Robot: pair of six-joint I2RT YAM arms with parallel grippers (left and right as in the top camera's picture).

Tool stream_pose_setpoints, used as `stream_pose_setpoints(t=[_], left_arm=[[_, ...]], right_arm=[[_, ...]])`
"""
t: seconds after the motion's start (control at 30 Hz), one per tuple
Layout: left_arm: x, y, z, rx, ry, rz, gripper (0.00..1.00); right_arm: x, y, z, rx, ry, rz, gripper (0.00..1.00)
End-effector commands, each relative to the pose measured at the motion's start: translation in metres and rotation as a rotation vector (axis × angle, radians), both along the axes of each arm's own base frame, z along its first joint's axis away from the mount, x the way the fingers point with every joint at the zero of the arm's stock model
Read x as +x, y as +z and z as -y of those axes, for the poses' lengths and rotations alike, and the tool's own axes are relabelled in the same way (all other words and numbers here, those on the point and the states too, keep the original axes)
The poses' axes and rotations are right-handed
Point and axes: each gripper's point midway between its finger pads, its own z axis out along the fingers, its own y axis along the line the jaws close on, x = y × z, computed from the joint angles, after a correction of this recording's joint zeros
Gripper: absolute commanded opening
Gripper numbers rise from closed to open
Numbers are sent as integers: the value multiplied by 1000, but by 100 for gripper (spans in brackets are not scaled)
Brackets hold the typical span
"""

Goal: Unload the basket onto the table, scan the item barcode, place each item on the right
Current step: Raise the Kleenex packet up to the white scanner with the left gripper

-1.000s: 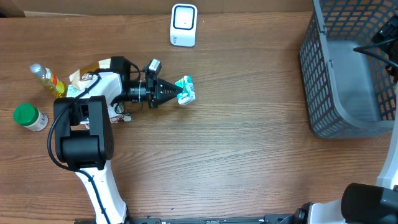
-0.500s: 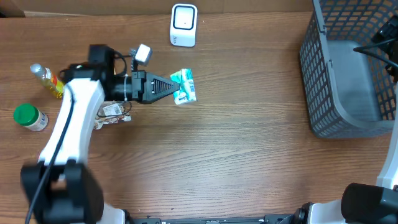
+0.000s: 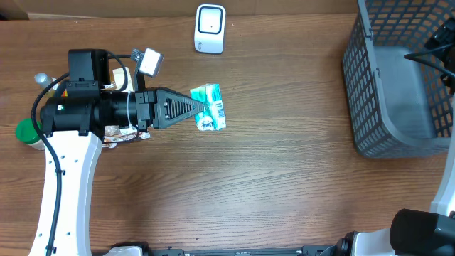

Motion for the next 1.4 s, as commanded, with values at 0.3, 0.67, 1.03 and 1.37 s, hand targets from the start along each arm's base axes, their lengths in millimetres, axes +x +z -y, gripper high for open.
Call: stream_pose_setpoints(t=[0.3,0.67,1.03,1.37], left_arm=[[96,-109,-65,890,687,1,4],[153,-41,-56,1072,953,156,4],[257,-54,-38,1218,979,303,4],[337,-135,-26,1319,1017,408,4]], right_arm=[[-1,4,2,-15,-8,6,100],[-1,4,2,-15,-7,6,100],[-1,4,2,-15,-7,6,100],[-1,4,2,-15,-7,6,100]])
